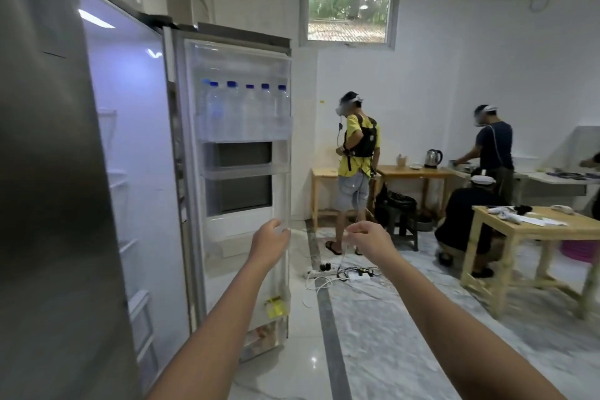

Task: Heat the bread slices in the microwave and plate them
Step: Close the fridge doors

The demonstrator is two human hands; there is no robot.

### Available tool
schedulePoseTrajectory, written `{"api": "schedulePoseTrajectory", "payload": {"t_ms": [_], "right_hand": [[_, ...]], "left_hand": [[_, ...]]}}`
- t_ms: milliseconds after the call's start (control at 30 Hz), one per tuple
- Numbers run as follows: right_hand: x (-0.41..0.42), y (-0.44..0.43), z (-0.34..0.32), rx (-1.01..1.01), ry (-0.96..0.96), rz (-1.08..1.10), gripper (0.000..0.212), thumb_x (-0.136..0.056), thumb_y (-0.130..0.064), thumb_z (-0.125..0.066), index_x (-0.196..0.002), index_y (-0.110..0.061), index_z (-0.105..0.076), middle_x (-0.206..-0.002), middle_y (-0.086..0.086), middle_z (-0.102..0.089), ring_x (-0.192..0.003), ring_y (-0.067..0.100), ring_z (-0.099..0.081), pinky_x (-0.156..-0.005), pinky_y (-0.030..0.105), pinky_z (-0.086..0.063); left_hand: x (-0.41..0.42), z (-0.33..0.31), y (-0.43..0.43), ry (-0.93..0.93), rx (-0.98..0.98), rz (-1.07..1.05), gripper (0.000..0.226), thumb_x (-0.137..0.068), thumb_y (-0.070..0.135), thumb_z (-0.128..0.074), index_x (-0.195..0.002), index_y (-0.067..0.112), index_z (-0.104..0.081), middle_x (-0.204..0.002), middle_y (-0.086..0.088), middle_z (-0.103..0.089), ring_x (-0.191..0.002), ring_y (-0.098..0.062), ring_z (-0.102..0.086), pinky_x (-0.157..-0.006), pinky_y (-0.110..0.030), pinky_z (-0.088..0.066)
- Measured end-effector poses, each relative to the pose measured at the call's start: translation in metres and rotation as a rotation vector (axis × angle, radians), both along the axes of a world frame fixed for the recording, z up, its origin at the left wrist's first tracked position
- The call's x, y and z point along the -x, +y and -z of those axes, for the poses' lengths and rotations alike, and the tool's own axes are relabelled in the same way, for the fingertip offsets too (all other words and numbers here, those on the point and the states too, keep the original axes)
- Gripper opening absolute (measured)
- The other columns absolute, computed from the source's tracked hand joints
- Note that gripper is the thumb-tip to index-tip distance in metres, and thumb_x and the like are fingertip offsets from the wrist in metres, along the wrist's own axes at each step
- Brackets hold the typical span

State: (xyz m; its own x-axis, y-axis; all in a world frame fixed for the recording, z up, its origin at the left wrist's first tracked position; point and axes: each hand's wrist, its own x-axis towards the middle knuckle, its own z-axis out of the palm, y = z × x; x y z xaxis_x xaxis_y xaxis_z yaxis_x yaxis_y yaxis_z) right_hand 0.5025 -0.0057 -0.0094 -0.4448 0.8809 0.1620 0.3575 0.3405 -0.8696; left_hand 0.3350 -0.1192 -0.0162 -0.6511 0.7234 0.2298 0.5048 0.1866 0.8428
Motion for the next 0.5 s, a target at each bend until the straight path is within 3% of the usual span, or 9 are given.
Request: {"api": "schedulePoseTrajectory", "payload": {"t_ms": [200, 367, 433, 500], "right_hand": [[0.021, 0.086, 0.032, 0.078, -0.014, 0.038, 0.014, -0.086, -0.014, -0.060, -0.099, -0.013, -0.066, -0.099, 0.004, -0.062, -0.082, 0.016, -0.052, -0.070, 0.028, -0.041], [0.068, 0.171, 0.047, 0.104, -0.022, 0.049, 0.015, -0.084, -0.015, -0.062, -0.096, -0.012, -0.070, -0.104, 0.007, -0.067, -0.094, 0.022, -0.059, -0.072, 0.031, -0.045], [0.094, 0.212, 0.044, 0.098, -0.025, 0.047, 0.016, -0.084, -0.015, -0.061, -0.098, -0.011, -0.069, -0.103, 0.005, -0.066, -0.095, 0.022, -0.059, -0.074, 0.032, -0.045], [0.122, 0.256, 0.034, 0.092, -0.013, 0.059, 0.015, -0.085, -0.014, -0.060, -0.098, -0.011, -0.068, -0.099, 0.005, -0.064, -0.089, 0.019, -0.056, -0.074, 0.030, -0.044]], "left_hand": [[0.024, 0.018, 0.098, -0.007, 0.044, 0.058, 0.047, -0.093, 0.021, -0.047, -0.138, 0.007, -0.043, -0.144, -0.009, -0.044, -0.133, -0.024, -0.040, -0.106, -0.031, -0.032], [0.072, 0.030, 0.191, -0.047, 0.036, 0.107, 0.048, -0.092, 0.020, -0.049, -0.138, 0.007, -0.042, -0.143, -0.009, -0.045, -0.130, -0.023, -0.043, -0.104, -0.029, -0.034], [0.098, 0.027, 0.234, -0.011, 0.036, 0.128, 0.047, -0.094, 0.020, -0.048, -0.139, 0.008, -0.042, -0.141, -0.007, -0.048, -0.114, -0.017, -0.052, -0.093, -0.025, -0.038], [0.125, 0.017, 0.278, 0.011, 0.026, 0.151, 0.046, -0.095, 0.020, -0.047, -0.139, 0.008, -0.041, -0.129, -0.006, -0.055, -0.083, -0.006, -0.050, -0.073, -0.018, -0.039]]}}
